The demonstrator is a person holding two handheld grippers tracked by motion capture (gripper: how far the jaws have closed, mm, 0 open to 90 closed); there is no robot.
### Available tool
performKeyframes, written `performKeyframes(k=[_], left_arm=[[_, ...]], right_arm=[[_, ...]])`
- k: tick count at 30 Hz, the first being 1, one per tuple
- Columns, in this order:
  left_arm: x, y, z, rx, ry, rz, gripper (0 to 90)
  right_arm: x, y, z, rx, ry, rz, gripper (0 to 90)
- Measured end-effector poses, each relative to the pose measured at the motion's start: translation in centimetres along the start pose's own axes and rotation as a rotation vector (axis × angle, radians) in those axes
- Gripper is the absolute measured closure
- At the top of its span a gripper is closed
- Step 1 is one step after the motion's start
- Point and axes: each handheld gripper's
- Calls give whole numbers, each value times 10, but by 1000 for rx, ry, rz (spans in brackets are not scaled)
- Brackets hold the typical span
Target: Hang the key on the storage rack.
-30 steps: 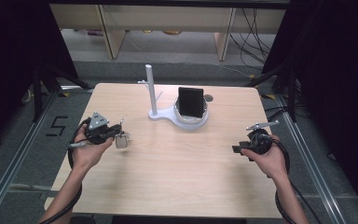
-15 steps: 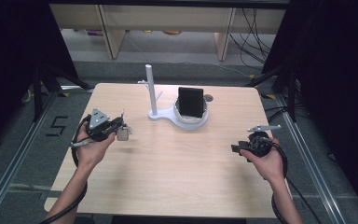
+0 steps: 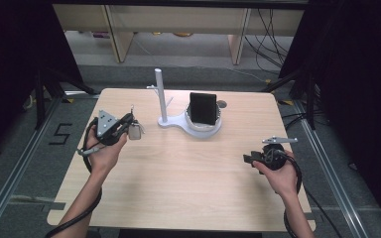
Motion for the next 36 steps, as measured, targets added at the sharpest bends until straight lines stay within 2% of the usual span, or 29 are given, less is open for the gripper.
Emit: performKeyframes(k=[4,7,8,9,12,13,17,20,22,26,27,28,29,30,32,34,35,36], left_arm=[[1,-2,2,8,5,24,853],[2,-4,4,18,9,56,854],[2,-4,4,18,9,56,853],[3,-6,4,24,13,67,853],[6,-8,4,32,11,83,854],[7,-8,4,35,9,88,853],[12,-12,4,48,2,125,853],[14,-14,4,49,2,131,853],[16,-17,5,52,0,144,853],[18,-20,6,56,-6,148,853],[19,-21,6,57,-5,151,854],[21,-24,7,59,-7,153,853],[22,-26,7,62,-9,156,853],[22,-26,7,62,-9,156,854],[24,-29,7,64,-10,157,853],[26,-32,8,66,-19,157,854],[28,-35,9,66,-26,154,853],[28,-35,9,66,-26,154,854]], right_arm=[[-1,0,1,2,8,3,578],[-4,-2,0,-6,8,31,577],[-4,-2,0,-13,5,21,577],[-5,-2,-2,-6,-23,17,578],[-6,-3,-2,-9,-24,30,578],[-6,-3,0,-2,2,34,578],[-6,-1,0,-9,3,66,578],[-7,1,0,-30,14,73,577],[-7,-1,0,-18,10,86,577],[-6,0,-1,-29,14,81,577],[-6,0,-2,-20,1,79,577],[-6,0,-1,-22,20,90,577],[-7,-1,-4,-5,-15,80,576],[-6,0,-2,-18,21,84,577],[-6,0,-2,-18,21,85,576],[-6,1,-4,-12,-10,75,576],[-6,0,-2,-20,20,94,576],[-6,-1,-4,-6,-10,101,576]])
Point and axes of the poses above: each handheld gripper's, and its own axes: y roughly backward along the jaws, x roughly out of its top, z roughly to its right, and after that the axes turned 1 degree about x, right-handed
